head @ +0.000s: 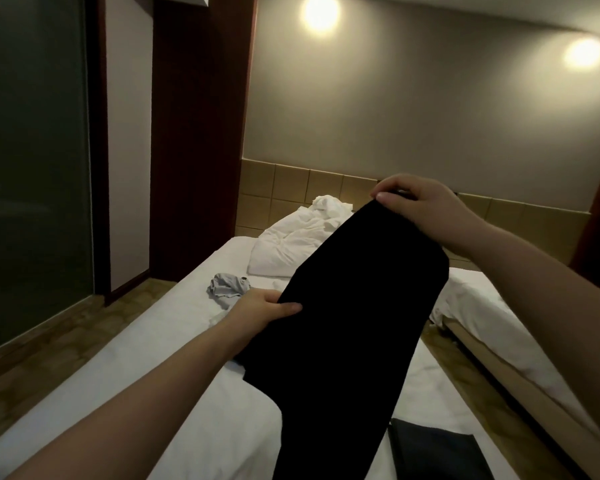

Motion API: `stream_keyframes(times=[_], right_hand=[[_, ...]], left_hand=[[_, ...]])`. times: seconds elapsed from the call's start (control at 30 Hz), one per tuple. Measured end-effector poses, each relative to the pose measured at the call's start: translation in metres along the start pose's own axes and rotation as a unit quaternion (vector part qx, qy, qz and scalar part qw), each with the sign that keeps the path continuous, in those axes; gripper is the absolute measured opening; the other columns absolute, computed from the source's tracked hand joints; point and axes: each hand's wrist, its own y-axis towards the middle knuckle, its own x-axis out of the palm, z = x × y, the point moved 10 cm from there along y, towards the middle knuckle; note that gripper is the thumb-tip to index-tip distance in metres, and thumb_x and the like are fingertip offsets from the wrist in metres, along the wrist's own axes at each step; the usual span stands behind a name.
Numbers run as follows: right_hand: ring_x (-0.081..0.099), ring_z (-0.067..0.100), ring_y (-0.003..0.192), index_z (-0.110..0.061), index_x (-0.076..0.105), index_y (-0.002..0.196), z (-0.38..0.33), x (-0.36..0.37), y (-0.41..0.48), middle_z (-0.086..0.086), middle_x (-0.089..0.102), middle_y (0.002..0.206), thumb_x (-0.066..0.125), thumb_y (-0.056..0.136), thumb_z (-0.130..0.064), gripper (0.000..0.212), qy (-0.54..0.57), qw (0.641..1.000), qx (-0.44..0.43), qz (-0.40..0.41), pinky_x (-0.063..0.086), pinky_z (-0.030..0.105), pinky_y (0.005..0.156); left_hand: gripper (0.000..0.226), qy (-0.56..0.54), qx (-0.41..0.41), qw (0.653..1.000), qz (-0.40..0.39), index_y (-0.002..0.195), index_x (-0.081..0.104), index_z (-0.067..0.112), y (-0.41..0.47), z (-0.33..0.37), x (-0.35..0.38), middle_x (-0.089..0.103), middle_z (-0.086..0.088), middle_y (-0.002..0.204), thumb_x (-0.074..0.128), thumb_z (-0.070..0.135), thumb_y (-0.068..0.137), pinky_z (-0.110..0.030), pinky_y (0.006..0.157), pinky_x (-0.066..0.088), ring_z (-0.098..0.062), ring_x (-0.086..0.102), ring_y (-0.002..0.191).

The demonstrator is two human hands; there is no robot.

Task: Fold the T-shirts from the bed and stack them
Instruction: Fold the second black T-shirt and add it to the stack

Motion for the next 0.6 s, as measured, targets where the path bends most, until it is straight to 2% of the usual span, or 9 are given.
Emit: stream_keyframes(times=[0.1,0.17,0.23,0.3,0.43,0.6], right_hand=[[0.056,0.003,0.092,-0.035,0.06,0.105,0.019,-0.006,-0.007,-0.015,0.058,0.103,0.06,0.088,-0.025,0.02,0.054,0.997,0.038,-0.036,0.045,0.015,0.071],[0.058,0.005,0.095,-0.039,0.054,0.113,0.033,0.002,-0.015,-0.015,0.055,0.11,0.066,0.083,-0.019,0.038,0.062,0.987,0.075,-0.128,0.049,0.011,0.066],[0.059,0.008,0.099,-0.036,0.052,0.121,0.05,0.011,-0.025,-0.014,0.055,0.113,0.067,0.081,-0.015,0.048,0.038,0.968,0.118,-0.217,0.05,0.011,0.067],[0.063,0.012,0.098,-0.028,0.058,0.117,0.071,0.012,-0.032,-0.006,0.062,0.108,0.069,0.08,-0.013,0.041,0.021,0.955,0.16,-0.247,0.051,0.016,0.07],[0.068,0.011,0.083,-0.016,0.066,0.098,0.092,0.007,-0.03,0.005,0.068,0.094,0.066,0.084,-0.018,0.015,-0.025,0.956,0.173,-0.234,0.049,0.02,0.071],[0.064,-0.002,0.069,-0.027,0.061,0.09,0.083,-0.019,-0.005,-0.006,0.066,0.084,0.06,0.089,-0.022,0.005,-0.023,0.983,0.13,-0.128,0.044,0.009,0.058]], left_hand=[[0.013,-0.01,0.016,0.999,0.026,0.083,0.073,0.017,0.002,0.008,-0.014,0.073,0.003,0.078,0.063,0.008,0.084,-0.017,0.063,0.052,-0.011,0.07,0.075],[0.009,0.031,0.029,0.998,0.044,0.084,0.071,0.015,0.002,0.02,-0.025,0.071,0.007,0.07,0.063,0.011,0.085,-0.016,0.061,0.05,-0.01,0.069,0.073],[0.007,0.081,0.041,0.994,0.064,0.081,0.071,0.015,0.004,0.033,-0.038,0.069,0.005,0.071,0.065,0.011,0.083,-0.018,0.066,0.05,-0.013,0.067,0.078],[0.006,0.134,0.043,0.987,0.076,0.084,0.071,0.012,0.007,0.045,-0.048,0.068,0.0,0.08,0.067,0.009,0.082,-0.021,0.073,0.05,-0.017,0.065,0.084],[0.009,0.24,0.081,0.965,0.069,0.088,0.07,0.013,0.01,0.077,-0.055,0.065,-0.002,0.09,0.065,0.008,0.083,-0.031,0.086,0.048,-0.021,0.062,0.092],[0.016,0.25,0.143,0.954,0.089,0.101,0.065,0.013,0.019,0.129,-0.07,0.063,0.001,0.092,0.055,0.008,0.09,-0.022,0.075,0.047,-0.013,0.061,0.086]])
